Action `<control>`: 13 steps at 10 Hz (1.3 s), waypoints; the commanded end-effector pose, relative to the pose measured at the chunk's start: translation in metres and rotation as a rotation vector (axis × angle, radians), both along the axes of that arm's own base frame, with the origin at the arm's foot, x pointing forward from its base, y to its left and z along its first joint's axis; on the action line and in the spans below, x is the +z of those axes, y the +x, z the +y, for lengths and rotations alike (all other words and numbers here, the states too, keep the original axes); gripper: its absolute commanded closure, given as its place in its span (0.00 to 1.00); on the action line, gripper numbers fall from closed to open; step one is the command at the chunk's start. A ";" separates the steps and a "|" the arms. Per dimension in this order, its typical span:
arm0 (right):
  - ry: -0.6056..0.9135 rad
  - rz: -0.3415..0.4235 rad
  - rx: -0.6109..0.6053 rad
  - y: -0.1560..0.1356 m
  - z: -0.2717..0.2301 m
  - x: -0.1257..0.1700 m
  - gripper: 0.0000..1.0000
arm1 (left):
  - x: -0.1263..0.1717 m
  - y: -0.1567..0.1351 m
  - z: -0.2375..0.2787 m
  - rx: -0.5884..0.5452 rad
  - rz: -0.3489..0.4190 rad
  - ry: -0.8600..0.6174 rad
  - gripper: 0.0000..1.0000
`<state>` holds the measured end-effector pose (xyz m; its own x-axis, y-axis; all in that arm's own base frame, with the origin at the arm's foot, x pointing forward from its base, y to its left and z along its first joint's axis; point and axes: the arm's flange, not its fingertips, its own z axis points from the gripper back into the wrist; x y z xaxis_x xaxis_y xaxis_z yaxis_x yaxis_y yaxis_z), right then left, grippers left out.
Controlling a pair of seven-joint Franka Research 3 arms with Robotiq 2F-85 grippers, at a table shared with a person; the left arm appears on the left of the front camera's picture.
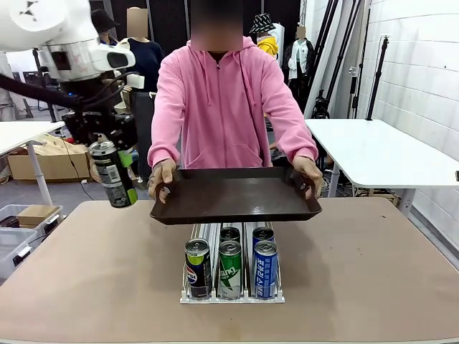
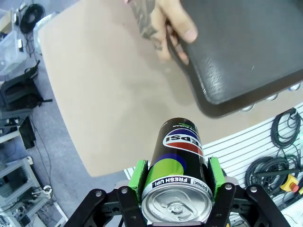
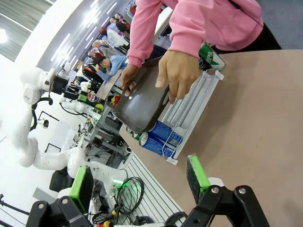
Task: Retrieve and hand over the desired beverage to the person.
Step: Place the picked can on the Handle tray extended by the person.
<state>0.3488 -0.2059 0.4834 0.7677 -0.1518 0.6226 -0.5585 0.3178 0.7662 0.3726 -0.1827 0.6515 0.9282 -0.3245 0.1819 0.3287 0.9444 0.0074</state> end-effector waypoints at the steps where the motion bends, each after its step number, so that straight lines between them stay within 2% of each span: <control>1: 0.019 -0.017 0.002 0.000 0.002 -0.001 0.00 | 0.022 0.030 -0.016 -0.002 -0.004 0.005 1.00; 5: 0.019 -0.017 0.002 0.000 0.002 -0.001 0.00 | 0.031 0.084 -0.058 -0.076 0.046 -0.041 1.00; 10: 0.019 -0.017 0.002 0.000 0.002 -0.001 0.00 | 0.002 0.136 -0.105 -0.141 0.100 -0.009 1.00; 13: 0.019 -0.017 0.002 0.000 0.002 -0.001 0.00 | -0.020 0.145 -0.121 -0.180 0.119 0.002 1.00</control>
